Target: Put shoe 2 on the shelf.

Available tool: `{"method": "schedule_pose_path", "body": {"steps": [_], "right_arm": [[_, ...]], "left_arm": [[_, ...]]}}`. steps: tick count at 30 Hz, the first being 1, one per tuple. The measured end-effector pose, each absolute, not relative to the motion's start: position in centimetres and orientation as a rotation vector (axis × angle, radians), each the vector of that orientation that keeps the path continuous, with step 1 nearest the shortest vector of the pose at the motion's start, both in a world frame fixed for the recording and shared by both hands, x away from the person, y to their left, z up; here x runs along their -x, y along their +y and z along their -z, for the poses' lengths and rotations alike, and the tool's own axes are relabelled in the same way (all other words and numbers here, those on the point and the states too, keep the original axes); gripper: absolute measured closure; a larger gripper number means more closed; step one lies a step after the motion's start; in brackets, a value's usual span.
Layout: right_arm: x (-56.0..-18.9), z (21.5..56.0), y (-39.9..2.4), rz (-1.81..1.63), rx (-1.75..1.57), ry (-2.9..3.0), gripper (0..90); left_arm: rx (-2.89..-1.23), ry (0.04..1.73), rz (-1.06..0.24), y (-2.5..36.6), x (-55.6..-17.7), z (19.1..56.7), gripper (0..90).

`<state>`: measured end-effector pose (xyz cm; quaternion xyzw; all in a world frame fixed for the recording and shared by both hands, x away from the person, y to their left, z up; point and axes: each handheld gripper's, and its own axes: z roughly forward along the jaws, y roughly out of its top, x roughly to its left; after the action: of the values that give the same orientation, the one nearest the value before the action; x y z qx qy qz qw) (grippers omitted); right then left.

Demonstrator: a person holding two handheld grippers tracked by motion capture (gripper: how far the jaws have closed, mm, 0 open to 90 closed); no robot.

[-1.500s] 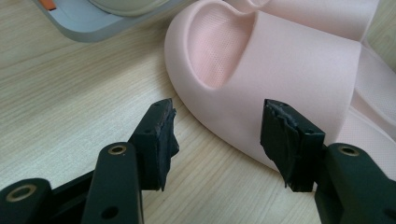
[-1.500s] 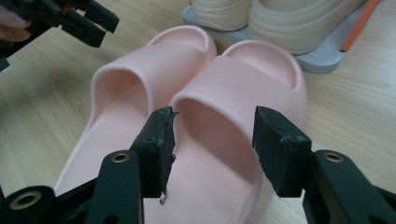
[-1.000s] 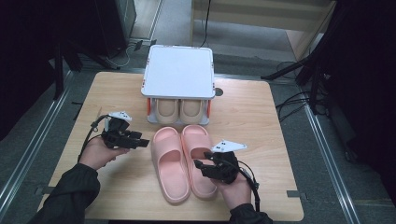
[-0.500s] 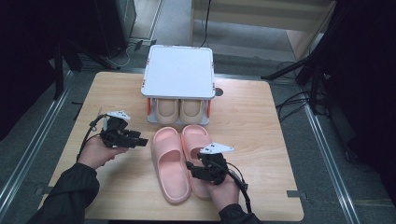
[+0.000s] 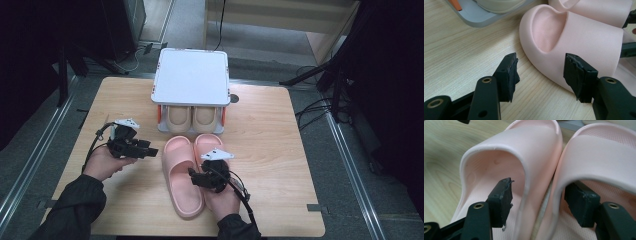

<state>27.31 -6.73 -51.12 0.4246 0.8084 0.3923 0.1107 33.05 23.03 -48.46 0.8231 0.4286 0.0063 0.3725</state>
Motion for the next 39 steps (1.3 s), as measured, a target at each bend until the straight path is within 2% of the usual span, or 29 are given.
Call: {"method": "schedule_pose_path", "body": {"steps": [15, 24, 33, 39], "right_arm": [[-28.5, 51.2, -4.8, -1.116, -1.362, 2.279, 38.2], [-28.5, 51.2, -4.4, -1.054, -1.341, 2.258, 51.8], [-28.8, 51.1, -5.1, -1.039, -1.348, 2.273, 69.9], [-29.2, 50.9, -6.0, -1.064, -1.344, 2.321, 72.0]], "left_arm": [[-2.106, 1.096, -0.016, 23.1, -33.0, 48.4, 44.2], [-2.101, 1.098, -0.011, 23.1, -33.0, 48.4, 44.1], [-2.107, 1.096, -0.017, 23.1, -33.0, 48.4, 44.3], [-2.104, 1.097, -0.018, 23.2, -33.0, 48.4, 44.4]]}}
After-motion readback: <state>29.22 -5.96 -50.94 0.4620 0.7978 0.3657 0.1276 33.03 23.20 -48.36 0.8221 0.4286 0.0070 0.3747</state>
